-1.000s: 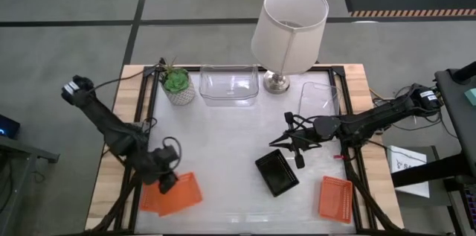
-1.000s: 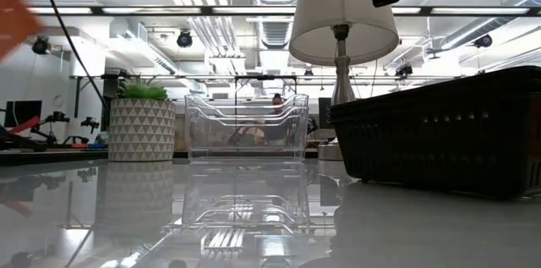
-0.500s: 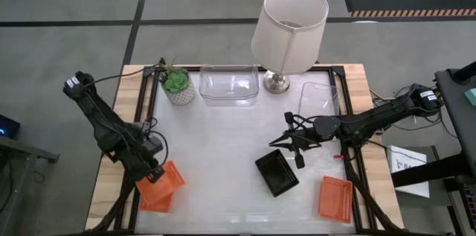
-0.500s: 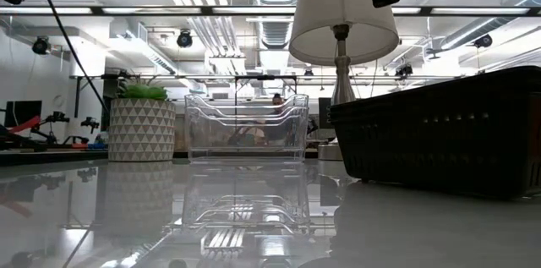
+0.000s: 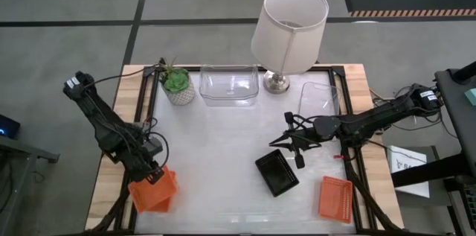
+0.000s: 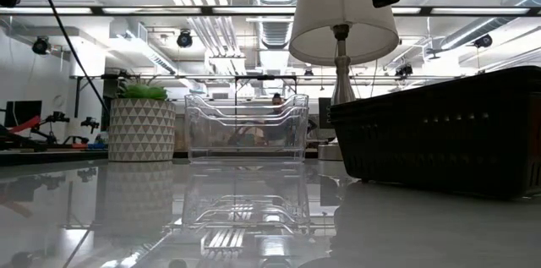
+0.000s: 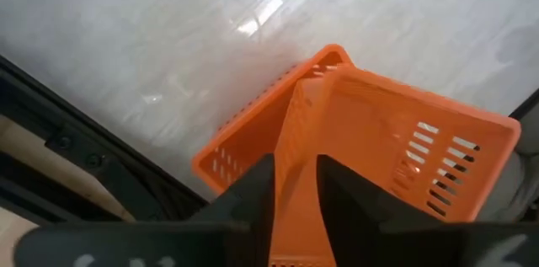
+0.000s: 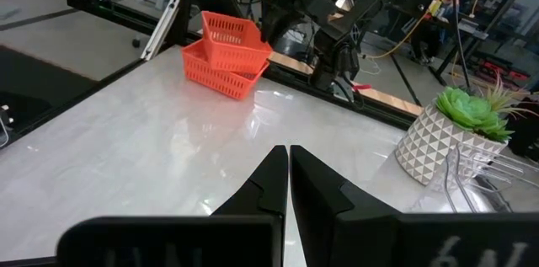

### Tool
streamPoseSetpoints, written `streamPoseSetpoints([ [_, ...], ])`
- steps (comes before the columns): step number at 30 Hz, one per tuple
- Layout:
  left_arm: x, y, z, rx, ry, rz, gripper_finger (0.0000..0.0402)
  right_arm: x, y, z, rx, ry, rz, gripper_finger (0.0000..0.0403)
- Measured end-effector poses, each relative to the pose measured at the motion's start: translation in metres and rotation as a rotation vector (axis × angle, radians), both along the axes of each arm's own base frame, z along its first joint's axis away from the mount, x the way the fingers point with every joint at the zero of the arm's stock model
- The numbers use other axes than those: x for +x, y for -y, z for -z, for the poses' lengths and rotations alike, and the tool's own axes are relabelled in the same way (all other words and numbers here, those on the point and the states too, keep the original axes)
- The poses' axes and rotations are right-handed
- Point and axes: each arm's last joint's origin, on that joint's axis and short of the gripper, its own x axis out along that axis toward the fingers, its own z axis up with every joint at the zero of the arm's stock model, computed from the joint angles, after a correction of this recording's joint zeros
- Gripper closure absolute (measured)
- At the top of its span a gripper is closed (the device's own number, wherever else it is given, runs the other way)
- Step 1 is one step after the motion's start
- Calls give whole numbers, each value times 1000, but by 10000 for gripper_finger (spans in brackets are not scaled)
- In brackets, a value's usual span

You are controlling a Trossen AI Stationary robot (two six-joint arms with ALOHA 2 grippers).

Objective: Stack baskets by color
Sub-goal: Stack the middle orange bin on the left orange bin

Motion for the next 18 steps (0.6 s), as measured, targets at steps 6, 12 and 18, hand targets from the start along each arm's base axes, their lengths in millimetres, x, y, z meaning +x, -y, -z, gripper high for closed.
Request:
streamPoseSetpoints([
  [6, 0, 1, -5, -36, -3, 7, 316, 0, 0, 0, 0, 0, 0, 394],
  [12, 1, 3, -24, -95, 20, 16, 316, 0, 0, 0, 0, 0, 0, 394],
  [18, 12, 16, -40, -169, 89, -10, 320, 0, 0, 0, 0, 0, 0, 394],
])
